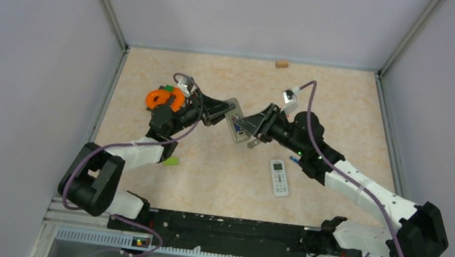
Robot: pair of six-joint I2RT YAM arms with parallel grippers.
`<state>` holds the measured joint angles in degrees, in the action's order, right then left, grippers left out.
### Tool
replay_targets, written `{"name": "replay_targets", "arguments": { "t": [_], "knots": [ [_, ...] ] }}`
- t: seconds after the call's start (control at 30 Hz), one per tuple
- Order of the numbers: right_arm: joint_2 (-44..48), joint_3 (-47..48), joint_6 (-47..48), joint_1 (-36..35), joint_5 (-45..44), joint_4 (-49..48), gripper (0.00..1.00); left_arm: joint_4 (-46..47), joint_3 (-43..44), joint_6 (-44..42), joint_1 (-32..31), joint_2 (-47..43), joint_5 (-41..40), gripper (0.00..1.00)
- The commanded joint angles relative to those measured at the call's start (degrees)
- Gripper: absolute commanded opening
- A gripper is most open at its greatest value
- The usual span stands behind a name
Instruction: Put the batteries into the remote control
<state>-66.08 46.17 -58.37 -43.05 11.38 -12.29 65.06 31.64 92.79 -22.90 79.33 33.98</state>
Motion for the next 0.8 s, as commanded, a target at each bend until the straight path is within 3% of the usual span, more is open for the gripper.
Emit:
{"name": "replay_targets", "arguments": {
  "t": [0.0, 0.13, 0.33, 0.5, 0.63, 0.77],
  "knots": [
    [-2.2, -1.25, 5.87, 0.07, -0.76, -3.9, 0.15, 2.6, 1.29, 1.26, -0.57, -2.69, 1.26, 0.0],
    [-2.06, -2.31, 9.04, 0.05, -1.21, -7.46, 0.18, 1.79, 1.57, 2.6, -0.57, -2.3, 1.67, 0.0],
    [0.65, 0.33, 5.56, 0.3, -2.39, -1.25, 0.56, 0.92, 1.04, 1.31, -0.32, -1.62, 1.29, 0.0],
    [4.45, -3.43, 1.43, 1.55, -0.61, -4.76, 0.75, 2.27, 1.05, 1.49, -0.05, -0.62, 1.34, 0.0],
    [5.71, -4.58, 1.75, 1.64, 2.24, -6.94, 0.77, 2.85, 1.3, 1.74, 0.0, -0.01, 1.46, 0.0],
    [5.68, -5.94, 2.96, 1.65, 5.32, -9.95, 0.67, 3.06, 1.32, 1.87, -0.04, 0.05, 1.56, 0.0]
  ]
}}
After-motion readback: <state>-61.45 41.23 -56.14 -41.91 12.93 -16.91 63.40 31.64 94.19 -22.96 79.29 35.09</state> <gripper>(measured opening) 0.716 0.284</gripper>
